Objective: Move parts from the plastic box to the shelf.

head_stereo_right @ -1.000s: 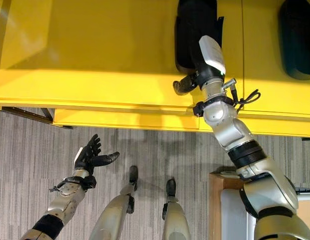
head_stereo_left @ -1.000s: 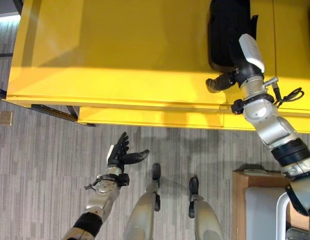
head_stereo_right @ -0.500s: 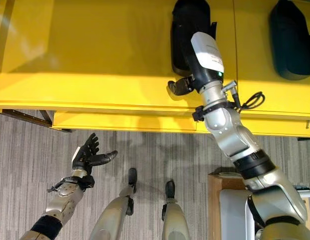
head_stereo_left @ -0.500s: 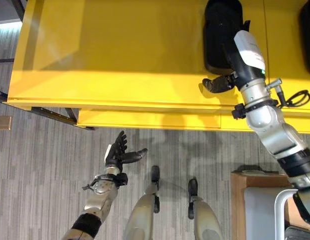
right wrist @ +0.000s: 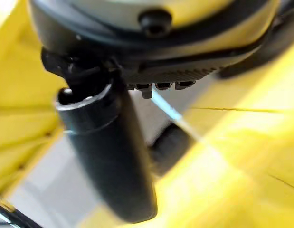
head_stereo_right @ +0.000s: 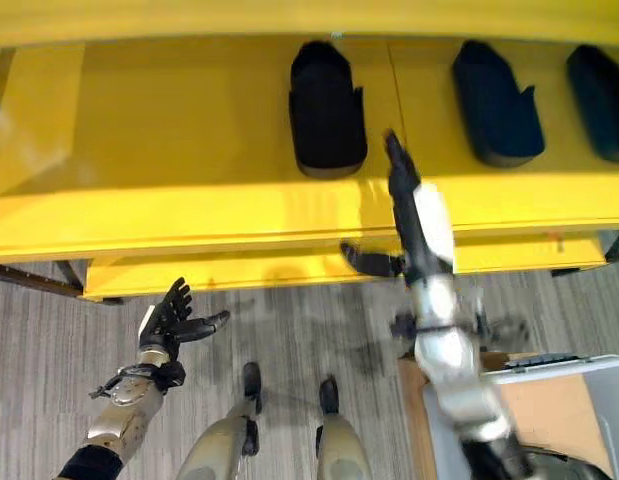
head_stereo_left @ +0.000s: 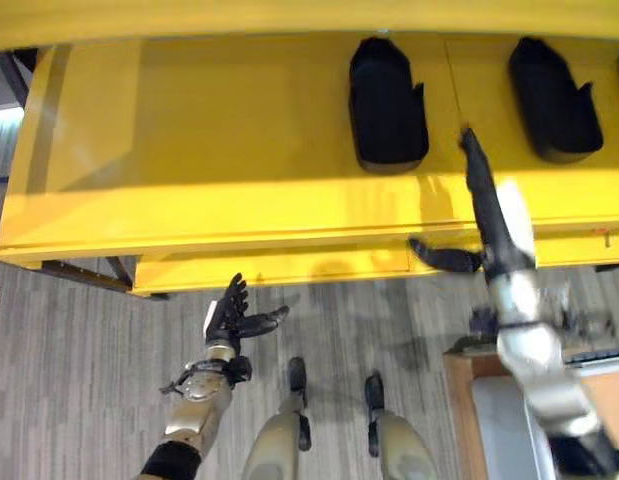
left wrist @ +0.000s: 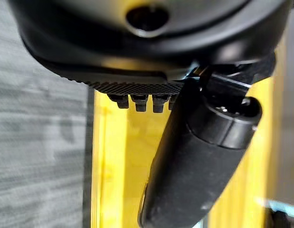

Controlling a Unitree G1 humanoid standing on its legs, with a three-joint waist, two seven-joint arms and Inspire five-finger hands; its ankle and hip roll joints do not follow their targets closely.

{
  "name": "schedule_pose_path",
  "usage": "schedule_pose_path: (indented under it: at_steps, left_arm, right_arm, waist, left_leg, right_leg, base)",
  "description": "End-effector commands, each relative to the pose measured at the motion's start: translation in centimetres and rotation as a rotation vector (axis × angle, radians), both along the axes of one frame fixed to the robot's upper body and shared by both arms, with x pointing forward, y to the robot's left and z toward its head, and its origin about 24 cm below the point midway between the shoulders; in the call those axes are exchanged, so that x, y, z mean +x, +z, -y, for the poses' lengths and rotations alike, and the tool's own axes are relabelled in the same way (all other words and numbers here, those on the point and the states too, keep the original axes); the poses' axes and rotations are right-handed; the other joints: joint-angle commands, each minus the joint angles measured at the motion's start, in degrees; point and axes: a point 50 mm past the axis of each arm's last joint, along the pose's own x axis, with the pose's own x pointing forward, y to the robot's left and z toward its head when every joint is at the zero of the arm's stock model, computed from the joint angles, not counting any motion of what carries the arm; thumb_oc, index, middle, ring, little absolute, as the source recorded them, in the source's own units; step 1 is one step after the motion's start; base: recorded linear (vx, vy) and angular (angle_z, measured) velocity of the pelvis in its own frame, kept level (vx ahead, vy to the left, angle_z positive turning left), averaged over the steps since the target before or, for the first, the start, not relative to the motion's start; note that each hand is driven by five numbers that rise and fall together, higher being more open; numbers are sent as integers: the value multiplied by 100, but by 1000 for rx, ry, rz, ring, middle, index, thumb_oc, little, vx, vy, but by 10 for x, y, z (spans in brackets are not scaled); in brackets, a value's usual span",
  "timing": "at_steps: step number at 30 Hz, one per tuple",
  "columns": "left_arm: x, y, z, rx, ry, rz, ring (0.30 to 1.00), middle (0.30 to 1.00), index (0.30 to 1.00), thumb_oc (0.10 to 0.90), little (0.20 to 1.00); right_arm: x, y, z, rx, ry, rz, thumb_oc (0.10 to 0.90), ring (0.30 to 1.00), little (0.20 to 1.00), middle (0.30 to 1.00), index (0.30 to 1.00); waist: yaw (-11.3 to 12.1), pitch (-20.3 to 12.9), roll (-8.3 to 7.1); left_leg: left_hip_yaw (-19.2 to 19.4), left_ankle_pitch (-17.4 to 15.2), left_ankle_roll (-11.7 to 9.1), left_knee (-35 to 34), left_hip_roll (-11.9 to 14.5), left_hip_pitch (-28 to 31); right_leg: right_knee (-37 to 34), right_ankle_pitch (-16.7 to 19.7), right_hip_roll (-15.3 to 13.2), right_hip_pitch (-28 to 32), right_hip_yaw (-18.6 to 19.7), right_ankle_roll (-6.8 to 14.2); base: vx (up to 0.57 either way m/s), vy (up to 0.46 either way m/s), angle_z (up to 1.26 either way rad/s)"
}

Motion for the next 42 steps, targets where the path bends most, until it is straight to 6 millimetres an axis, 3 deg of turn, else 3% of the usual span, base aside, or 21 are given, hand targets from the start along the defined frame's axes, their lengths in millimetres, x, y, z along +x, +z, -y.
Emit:
schedule_pose_path:
  at_steps: [1,8,11,15,19,21,22,25,27,29,30,32,36,37,38,39,42]
  left_arm:
    - [10,23,-8,53,-15,138,1000,1000,1000,900,1000]
    - [8,19,-3,44,-26,133,1000,1000,1000,900,1000]
    - [10,21,7,34,-60,151,1000,1000,1000,900,1000]
    - [10,27,14,10,-88,181,1000,1000,1000,900,1000]
    - [7,31,16,-16,-90,205,1000,1000,1000,900,1000]
    - [8,33,18,-32,-87,219,1000,1000,1000,900,1000]
    - [10,35,20,-43,-85,232,1000,1000,1000,900,1000]
    - [12,43,22,-56,-91,270,1000,1000,1000,900,1000]
    - [9,44,24,-68,-107,277,1000,1000,1000,900,1000]
    - [9,49,24,-59,-115,301,1000,1000,1000,900,1000]
    - [9,51,23,-65,-115,310,1000,1000,1000,900,1000]
    - [11,50,28,-72,-140,303,1000,1000,1000,900,1000]
    - [10,49,25,-65,-132,300,1000,1000,1000,900,1000]
    - [10,51,25,-61,-137,308,1000,1000,1000,900,1000]
    - [10,52,25,-54,-144,309,1000,1000,1000,900,1000]
    - [10,52,25,-54,-144,309,1000,1000,1000,900,1000]
    - [15,52,33,-37,-191,302,1000,1000,1000,900,1000]
  right_arm:
    - [9,43,-2,-9,90,219,900,1000,1000,1000,1000]
    - [4,23,1,94,82,135,900,1000,1000,1000,1000]
    - [-3,16,0,147,111,93,900,1000,1000,1000,1000]
    - [-9,14,-1,170,133,85,900,1000,1000,1000,1000]
    - [-11,10,2,197,123,70,900,1000,1000,1000,1000]
    - [-10,8,3,203,115,58,900,1000,1000,1000,1000]
    - [-9,8,4,209,111,59,900,1000,1000,1000,1000]
    - [-4,6,4,226,114,39,900,1000,1000,1000,1000]
    - [-3,5,4,225,130,18,900,1000,1000,1000,1000]
    - [3,5,-1,234,141,22,900,1000,1000,1000,1000]
    - [5,7,-3,245,153,25,900,1000,1000,1000,1000]
    - [7,3,-1,256,141,0,900,1000,1000,1000,1000]
    - [11,5,-10,272,169,7,900,1000,1000,1000,1000]
    - [13,5,-13,260,184,5,900,1000,1000,1000,1000]
    - [16,6,-19,265,203,-1,900,1000,1000,1000,1000]
    - [16,6,-19,265,203,-1,900,1000,1000,1000,1000]
    - [13,4,-23,238,209,-4,900,1000,1000,1000,1000]
  waist:
    - [-11,-849,-43]
    - [-148,-1147,71]
    - [-182,-1228,135]
    - [-150,-1299,106]
    - [-92,-1289,53]
    - [-18,-1195,39]
    - [20,-1130,22]
    - [108,-1080,-43]
    - [79,-1129,-84]
    - [235,-1144,-92]
    - [212,-1153,-90]
    - [81,-1204,-74]
    - [108,-1299,-80]
    - [117,-1314,-82]
    - [65,-1328,-71]
    - [86,-1330,-74]
    - [-157,-1269,-69]
  left_leg:
    - [109,-133,-572,75,788,330]
    - [203,97,-725,-89,1073,571]
    - [127,511,-932,-87,1412,579]
    - [52,898,-1068,-87,1800,581]
    - [-103,900,-944,165,1904,583]
    - [-616,799,-831,528,1694,414]
    - [-997,691,-753,666,1452,282]
    - [-1972,-130,-492,944,386,72]
    - [-1994,-477,-345,1086,42,88]
    - [-2747,-539,-317,1198,-366,33]
    - [-2759,-569,-294,1146,-414,22]
    - [-2357,-538,-300,973,-284,91]
    - [-2116,-542,-170,624,-232,252]
    - [-1939,-532,-121,500,-203,302]
    - [-1520,-508,-60,226,-162,440]
    - [-1496,-503,-57,207,-159,452]
    - [-938,-621,106,32,-233,670]
  right_leg:
    - [-214,670,-238,-45,84,234]
    - [-162,506,26,122,158,107]
    - [-92,339,385,239,111,-123]
    - [-205,267,796,379,91,-347]
    - [-279,294,983,487,197,-473]
    - [-276,331,966,501,285,-490]
    - [-254,345,942,477,321,-487]
    - [-262,467,921,408,633,-456]
    - [-282,511,900,427,793,-415]
    - [-241,577,961,308,1114,-370]
    - [-220,578,975,281,1172,-355]
    - [-229,600,933,286,1197,-301]
    - [-340,738,859,207,1483,-151]
    - [-355,782,834,159,1562,-86]
    - [-360,894,776,16,1730,55]
    - [-361,897,779,13,1755,58]
    - [-274,1018,769,-208,2184,270]
  base:
    - [-28,-54,-29]
    - [-50,-92,-16]
    - [-94,-241,6]
    - [-65,-252,3]
    - [-55,-193,-4]
    - [-92,-41,-12]
    - [-112,7,-6]
    - [-50,23,-6]
    - [29,77,-50]
    - [22,112,-63]
    - [29,140,-58]
    - [62,161,-78]
    - [59,179,-55]
    - [46,240,-73]
    - [46,240,-96]
    - [40,300,-88]
    - [23,232,-81]
